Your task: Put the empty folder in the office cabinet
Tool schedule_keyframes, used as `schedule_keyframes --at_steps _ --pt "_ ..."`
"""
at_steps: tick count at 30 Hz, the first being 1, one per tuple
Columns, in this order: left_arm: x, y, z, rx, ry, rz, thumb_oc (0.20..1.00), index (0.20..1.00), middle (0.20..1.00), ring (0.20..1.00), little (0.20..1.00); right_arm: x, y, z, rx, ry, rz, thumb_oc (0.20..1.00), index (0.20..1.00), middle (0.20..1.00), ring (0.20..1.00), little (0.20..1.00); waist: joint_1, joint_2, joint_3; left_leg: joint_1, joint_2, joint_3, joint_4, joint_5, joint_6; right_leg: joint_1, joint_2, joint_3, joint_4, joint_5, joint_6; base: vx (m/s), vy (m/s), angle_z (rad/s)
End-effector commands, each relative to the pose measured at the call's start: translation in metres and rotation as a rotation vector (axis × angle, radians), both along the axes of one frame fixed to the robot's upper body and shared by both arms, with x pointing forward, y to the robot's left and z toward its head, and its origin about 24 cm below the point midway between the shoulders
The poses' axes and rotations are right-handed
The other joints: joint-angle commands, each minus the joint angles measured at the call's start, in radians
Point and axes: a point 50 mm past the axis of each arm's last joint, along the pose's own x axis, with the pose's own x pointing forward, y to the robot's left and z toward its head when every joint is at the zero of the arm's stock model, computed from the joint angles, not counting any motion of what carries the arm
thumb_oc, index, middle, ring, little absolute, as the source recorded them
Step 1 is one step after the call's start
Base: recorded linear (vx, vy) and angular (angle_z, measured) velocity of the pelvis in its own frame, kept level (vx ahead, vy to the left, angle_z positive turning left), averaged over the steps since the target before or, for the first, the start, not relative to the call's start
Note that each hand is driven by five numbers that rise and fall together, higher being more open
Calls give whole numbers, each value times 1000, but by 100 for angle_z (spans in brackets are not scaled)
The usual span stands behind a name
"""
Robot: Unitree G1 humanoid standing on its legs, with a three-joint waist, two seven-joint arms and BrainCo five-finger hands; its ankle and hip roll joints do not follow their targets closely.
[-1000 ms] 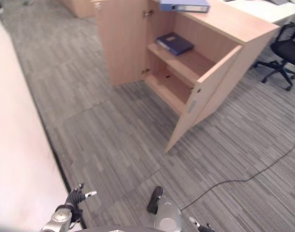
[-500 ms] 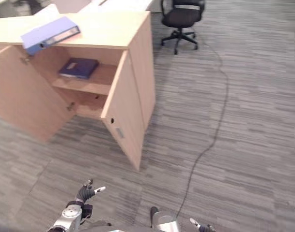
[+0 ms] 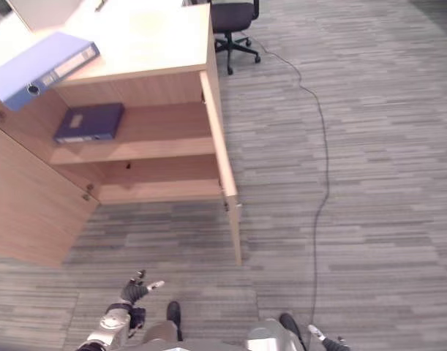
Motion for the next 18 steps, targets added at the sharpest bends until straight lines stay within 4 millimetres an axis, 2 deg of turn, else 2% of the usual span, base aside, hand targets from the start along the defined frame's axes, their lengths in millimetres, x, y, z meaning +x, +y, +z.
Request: schedule_keyframes --at_steps 1,3,4,5,7,8,9,10,11,13,14,15,16,18 --pt "1 -2 2 -26 -45 53 1000 1000 1000 1000 1000 21 -18 10 -54 -44 63 1000 1000 1000 1000 1000 11 52 -45 43 236 -181 -101 220 -67 3 55 23 28 -151 24 109 332 -24" --pt "-1 1 1 -14 -30 51 1000 1000 1000 1000 1000 18 -18 9 -45 -38 39 1000 1000 1000 1000 1000 15 39 -60 49 220 -165 -100 117 -71 6 13 22 36 -142 52 163 570 -8" --pt "-1 2 0 -2 -15 40 1000 1000 1000 1000 1000 16 -15 7 -30 -37 18 1000 1000 1000 1000 1000 15 29 -66 54 208 -146 -103 80 -76 7 -12 10 34 -116 61 107 530 3" --pt "3 4 2 8 -25 29 1000 1000 1000 1000 1000 15 -12 6 -19 -42 -7 1000 1000 1000 1000 1000 15 20 -67 58 190 -132 -106 62 -67 -7 -23 6 36 -56 61 79 501 -5" --pt "9 11 7 37 -41 23 1000 1000 1000 1000 1000 19 -8 5 -3 -66 -55 1000 1000 1000 1000 1000 15 -9 -59 76 148 -87 -123 38 -45 -41 -56 7 50 134 61 6 587 5" --pt "10 25 11 78 -43 25 1000 1000 1000 1000 1000 30 10 2 49 -112 -54 1000 1000 1000 1000 1000 36 -24 -43 133 110 9 -182 22 -21 -97 -113 -111 36 323 61 -35 569 19" --pt "10 26 11 79 -43 25 1000 1000 1000 1000 1000 30 10 2 50 -112 -54 1000 1000 1000 1000 1000 36 -26 -41 138 109 10 -185 23 -20 -92 -114 -112 32 324 61 -38 597 -13" --pt "8 30 11 87 -38 32 1000 1000 1000 1000 1000 34 15 1 57 -119 -24 1000 1000 1000 1000 1000 52 -25 -37 145 96 37 -196 20 -10 -107 -131 -204 27 346 61 -7 518 -45" --pt "4 35 11 89 -25 41 1000 1000 1000 1000 1000 37 20 0 64 -111 33 1000 1000 1000 1000 1000 60 -19 -34 155 62 60 -209 13 19 -92 -87 -301 31 253 57 -17 518 -68" --pt "4 35 11 89 -26 41 1000 1000 1000 1000 1000 37 20 0 64 -111 33 1000 1000 1000 1000 1000 59 -20 -37 150 60 59 -208 15 20 -95 -88 -301 29 256 58 -18 353 -48" --pt "0 39 10 87 -8 42 1000 1000 1000 1000 1000 36 20 0 62 -100 64 1000 1000 1000 1000 1000 73 -16 -33 147 16 71 -212 18 60 -98 18 -312 66 150 46 -11 661 -12" --pt "-5 38 7 82 19 30 1000 1000 1000 1000 1000 31 21 -1 61 -76 92 1000 1000 1000 1000 1000 82 -3 -30 162 -26 74 -226 19 88 -92 126 -338 114 34 12 -11 661 -8" --pt "-5 38 7 82 19 30 1000 1000 1000 1000 1000 31 21 -1 61 -75 92 1000 1000 1000 1000 1000 82 -3 -31 161 -26 74 -226 19 88 -93 126 -338 113 35 12 8 422 -16" --pt "-3 33 6 69 21 11 1000 1000 1000 1000 1000 28 22 -2 62 -65 119 1000 1000 1000 1000 1000 82 4 -24 166 -59 75 -235 24 106 -115 240 -361 152 -32 -19 1 253 -8"
